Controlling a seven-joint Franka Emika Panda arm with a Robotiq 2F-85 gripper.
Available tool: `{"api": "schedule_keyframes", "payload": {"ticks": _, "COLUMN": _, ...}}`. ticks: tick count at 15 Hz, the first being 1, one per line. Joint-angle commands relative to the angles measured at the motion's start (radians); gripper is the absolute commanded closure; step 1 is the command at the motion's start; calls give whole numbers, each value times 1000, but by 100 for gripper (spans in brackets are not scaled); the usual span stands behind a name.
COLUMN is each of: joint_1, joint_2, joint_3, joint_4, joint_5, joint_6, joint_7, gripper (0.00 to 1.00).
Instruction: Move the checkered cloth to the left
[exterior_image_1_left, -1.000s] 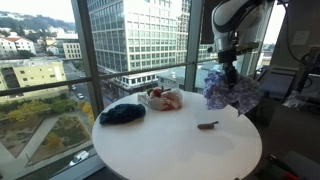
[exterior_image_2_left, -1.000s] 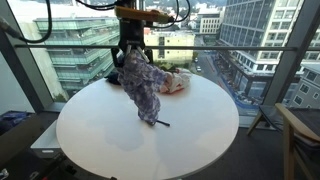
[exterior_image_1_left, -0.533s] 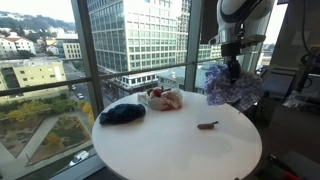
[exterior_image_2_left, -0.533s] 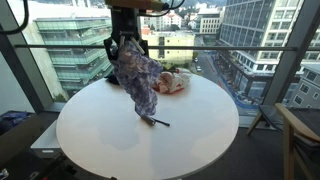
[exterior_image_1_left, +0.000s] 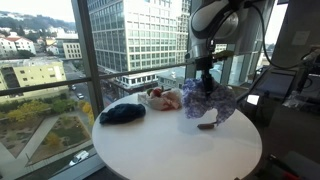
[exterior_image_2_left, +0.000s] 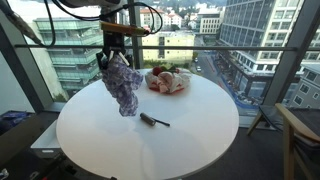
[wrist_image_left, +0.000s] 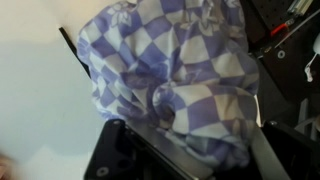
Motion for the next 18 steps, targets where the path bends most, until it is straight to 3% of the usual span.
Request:
{"api": "schedule_keyframes", "payload": {"ticks": 1, "joint_1": 11, "joint_2": 142, "joint_3": 32, "joint_4": 146, "joint_5": 29, "joint_6": 22, "joint_7": 17, "gripper": 89}}
{"api": "schedule_keyframes", "payload": {"ticks": 10, "joint_1": -6, "joint_2": 430, "joint_3": 89, "joint_4": 365, "joint_5": 66, "joint_6": 6, "joint_7": -43, "gripper": 89}}
{"api": "schedule_keyframes", "payload": {"ticks": 18, "joint_1": 2, "joint_2": 640, "joint_3": 155, "joint_4": 514, "joint_5": 96, "joint_6": -167, "joint_7": -103, "gripper": 90}}
